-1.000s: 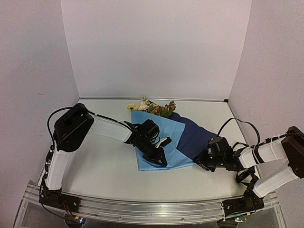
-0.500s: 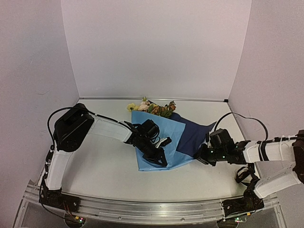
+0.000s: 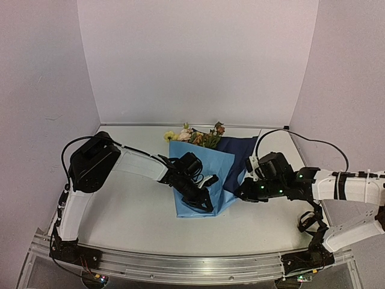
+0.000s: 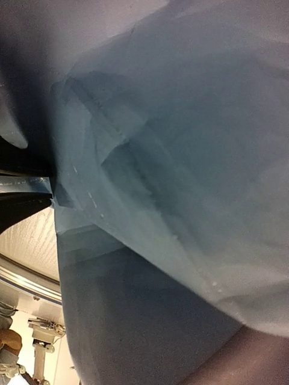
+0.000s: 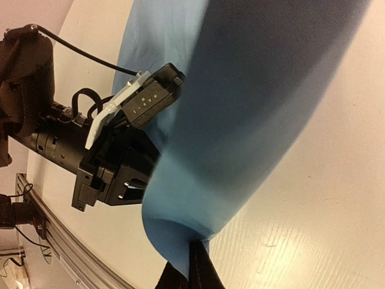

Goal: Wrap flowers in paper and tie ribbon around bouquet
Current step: Fold the two-thirds-folded wrapping paper at the center of the board.

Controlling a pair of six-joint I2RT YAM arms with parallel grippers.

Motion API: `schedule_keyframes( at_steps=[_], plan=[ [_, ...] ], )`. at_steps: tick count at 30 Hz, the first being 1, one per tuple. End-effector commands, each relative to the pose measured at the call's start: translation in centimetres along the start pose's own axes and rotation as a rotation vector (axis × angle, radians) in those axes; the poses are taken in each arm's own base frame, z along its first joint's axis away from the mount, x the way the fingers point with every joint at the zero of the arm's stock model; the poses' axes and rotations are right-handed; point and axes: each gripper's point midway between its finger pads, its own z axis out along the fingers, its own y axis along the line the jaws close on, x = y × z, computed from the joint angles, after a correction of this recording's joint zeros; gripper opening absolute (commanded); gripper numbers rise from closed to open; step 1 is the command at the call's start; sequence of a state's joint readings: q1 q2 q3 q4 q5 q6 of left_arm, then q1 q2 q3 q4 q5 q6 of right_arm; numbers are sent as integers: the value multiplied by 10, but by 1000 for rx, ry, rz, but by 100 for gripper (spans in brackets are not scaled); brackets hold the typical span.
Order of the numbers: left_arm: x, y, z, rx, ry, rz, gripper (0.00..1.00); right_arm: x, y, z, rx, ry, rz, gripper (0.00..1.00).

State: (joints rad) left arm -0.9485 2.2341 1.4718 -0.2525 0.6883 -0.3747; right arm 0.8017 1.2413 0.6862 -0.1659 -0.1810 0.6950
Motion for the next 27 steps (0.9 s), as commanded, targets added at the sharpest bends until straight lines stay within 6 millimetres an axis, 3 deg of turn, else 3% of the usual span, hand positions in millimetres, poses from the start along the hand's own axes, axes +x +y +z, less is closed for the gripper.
schedule_keyframes(
  at_steps=[1,4,12,15,21,27],
  plan=[
    [10,13,6,-44,20,-33,13,5,-18,-2,75,-6,-24,13],
    [9,12,6,-40,20,-34,13,7,-39,-1,118,-17,35,19],
    [12,15,9,-40,28,-44,13,2,-95,21,124,-66,352,50],
    [12,15,9,-40,29,-44,13,4,-108,24,149,-77,392,54],
    [12,15,8,-41,31,-43,13,6,-128,25,186,-99,443,42],
    [7,10,6,-35,23,-34,13,-1,-119,24,134,-106,455,13]
  ],
)
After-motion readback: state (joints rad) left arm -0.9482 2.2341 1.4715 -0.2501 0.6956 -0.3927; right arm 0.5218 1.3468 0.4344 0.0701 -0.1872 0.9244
